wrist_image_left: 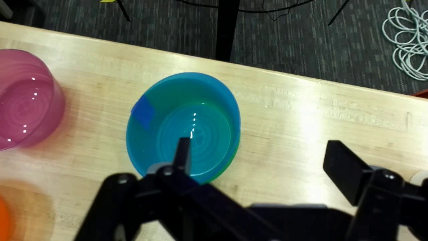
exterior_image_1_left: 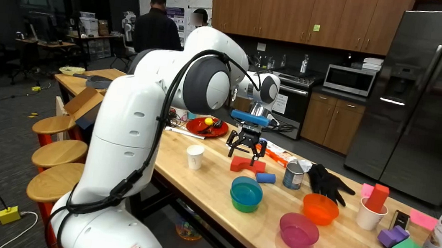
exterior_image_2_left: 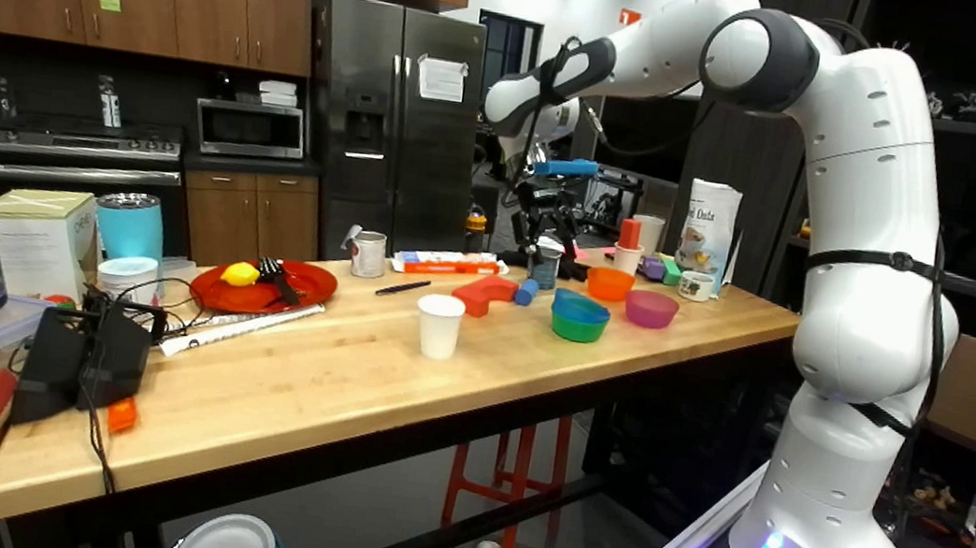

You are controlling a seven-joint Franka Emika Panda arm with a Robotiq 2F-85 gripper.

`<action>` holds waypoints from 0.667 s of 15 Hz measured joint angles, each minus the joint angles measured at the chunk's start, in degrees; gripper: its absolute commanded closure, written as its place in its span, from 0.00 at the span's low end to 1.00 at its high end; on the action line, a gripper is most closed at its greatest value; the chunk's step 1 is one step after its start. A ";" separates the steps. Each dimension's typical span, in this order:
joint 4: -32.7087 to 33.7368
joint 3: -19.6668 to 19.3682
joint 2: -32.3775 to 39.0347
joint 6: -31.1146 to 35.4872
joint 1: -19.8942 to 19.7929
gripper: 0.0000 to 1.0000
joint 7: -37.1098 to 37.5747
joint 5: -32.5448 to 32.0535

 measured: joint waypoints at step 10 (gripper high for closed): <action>-2.25 0.78 -3.51 -5.20 0.60 0.00 -0.33 0.01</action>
